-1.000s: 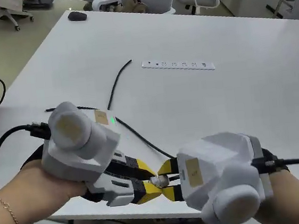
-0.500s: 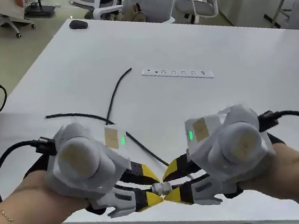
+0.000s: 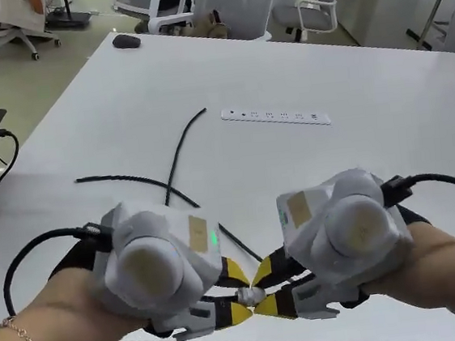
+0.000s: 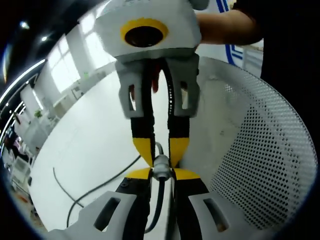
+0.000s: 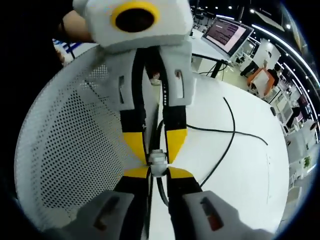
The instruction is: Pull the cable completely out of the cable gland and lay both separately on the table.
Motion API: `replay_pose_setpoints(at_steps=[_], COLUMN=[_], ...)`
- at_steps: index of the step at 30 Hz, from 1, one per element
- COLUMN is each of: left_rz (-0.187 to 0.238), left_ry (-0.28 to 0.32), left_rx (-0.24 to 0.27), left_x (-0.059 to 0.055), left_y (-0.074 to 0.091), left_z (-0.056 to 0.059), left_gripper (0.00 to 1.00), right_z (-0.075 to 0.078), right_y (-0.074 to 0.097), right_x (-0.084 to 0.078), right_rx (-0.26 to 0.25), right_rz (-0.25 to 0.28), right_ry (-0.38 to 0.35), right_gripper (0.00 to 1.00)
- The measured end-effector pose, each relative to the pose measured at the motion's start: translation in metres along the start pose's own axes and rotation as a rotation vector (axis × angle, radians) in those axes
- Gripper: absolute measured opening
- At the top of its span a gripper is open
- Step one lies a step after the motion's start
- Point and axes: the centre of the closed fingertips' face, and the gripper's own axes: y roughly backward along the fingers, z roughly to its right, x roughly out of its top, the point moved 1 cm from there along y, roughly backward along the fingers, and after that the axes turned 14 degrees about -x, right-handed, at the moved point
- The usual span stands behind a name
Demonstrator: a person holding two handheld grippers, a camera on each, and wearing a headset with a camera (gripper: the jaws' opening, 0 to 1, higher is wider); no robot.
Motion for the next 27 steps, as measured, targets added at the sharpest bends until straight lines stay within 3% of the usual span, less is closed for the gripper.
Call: replay_pose_setpoints(at_steps=[1,4,8,14,16,17,22,27], left_rz=[0.048,0.152,0.268,0.364,0.363,0.361,0.376,0.369], left_ry=[0.065,0.181,0.332,0.480,0.526,0.512,0.560,0.528], left_rx=[-0.003,-0.013,-0.024,-0.053,-0.072,-0.068,-0.081,-0.078], left_x=[0.002,0.009,0.012,0.012,0.009,0.008,0.008,0.011], left_y=[0.003,0.010,0.018,0.022,0.021,0.021,0.020,0.018], left_z=[-0.003,-0.006,-0.013,-0.015,-0.013,-0.014,-0.011,-0.008], left_gripper=[0.17,0.17,0.17,0.17,0.17,0.17,0.17,0.17], right_z=[0.004,0.010,0.018,0.020,0.016,0.016,0.017,0.023], right_y=[0.002,0.006,0.010,0.010,0.008,0.007,0.007,0.008], right_x=[0.002,0.005,0.010,0.014,0.015,0.015,0.015,0.010], right_rx=[-0.041,-0.131,-0.278,-0.376,-0.376,-0.379,-0.406,-0.351], right_rz=[0.013,0.027,0.053,0.072,0.071,0.070,0.070,0.079], right_ry=[0.032,0.099,0.216,0.218,0.225,0.230,0.239,0.080], right_gripper=[0.11,0.11,0.11,0.11,0.11,0.11,0.12,0.13])
